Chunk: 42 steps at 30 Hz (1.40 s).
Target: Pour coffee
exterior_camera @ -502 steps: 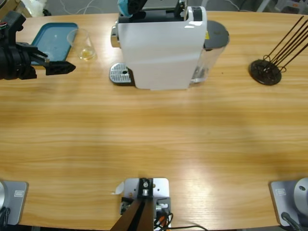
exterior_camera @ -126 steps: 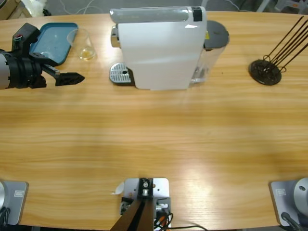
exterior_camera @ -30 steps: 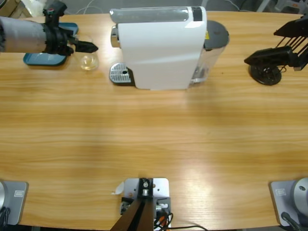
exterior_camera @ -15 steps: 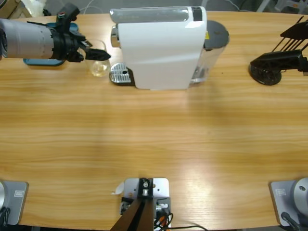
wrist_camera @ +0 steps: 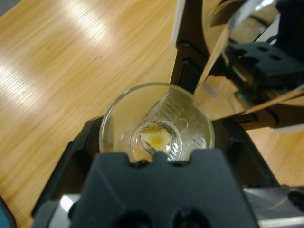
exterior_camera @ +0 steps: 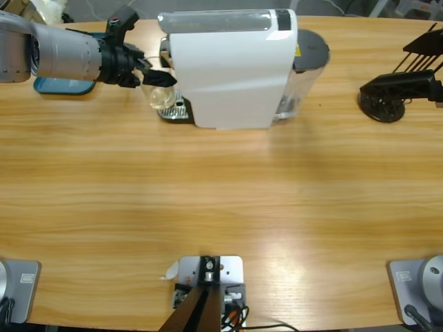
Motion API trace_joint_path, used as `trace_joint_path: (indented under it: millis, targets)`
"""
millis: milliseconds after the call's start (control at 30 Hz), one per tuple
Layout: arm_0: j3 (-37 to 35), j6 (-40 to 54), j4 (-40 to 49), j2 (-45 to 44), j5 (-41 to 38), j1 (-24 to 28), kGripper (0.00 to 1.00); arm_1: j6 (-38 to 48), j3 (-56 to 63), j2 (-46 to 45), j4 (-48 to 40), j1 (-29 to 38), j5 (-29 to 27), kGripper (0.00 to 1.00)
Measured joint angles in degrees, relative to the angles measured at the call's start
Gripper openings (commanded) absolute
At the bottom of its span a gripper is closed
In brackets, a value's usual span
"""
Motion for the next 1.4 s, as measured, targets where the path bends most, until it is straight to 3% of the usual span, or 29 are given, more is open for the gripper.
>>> trace_joint_path:
  millis: [200,267,300,567,833,1233,1400]
  targets:
    - [-0.16,0.00,0.00,1.10,-1.04,-0.37,0.697,-0.01,0.00,0.00,0.00,0.00,-0.01,1.000]
    - [-0.18,0.00,0.01,1.42,-1.41,-0.38,0.871,-0.02,0.00,0.00,0.00,0.00,-0.03,1.000]
    - [-0.21,0.03,0.01,1.44,-1.45,-0.38,0.907,-0.02,0.00,0.00,0.00,0.00,-0.04,1.000]
    - [-0.25,0.63,0.37,1.47,-1.56,-0.38,0.990,-0.08,0.00,0.00,0.00,0.00,-0.24,1.000]
    - [0.73,1.43,1.89,1.10,-1.90,-0.44,0.990,-0.17,0.00,0.00,-0.11,0.00,-0.25,1.000]
    - [8.06,1.72,5.02,-9.10,-1.28,0.17,0.973,-0.22,1.03,0.00,-1.18,0.01,-0.25,1.000]
    - [12.34,-2.95,5.05,-12.21,0.72,2.76,0.973,-0.22,1.15,0.00,-1.30,0.01,-0.25,1.000]
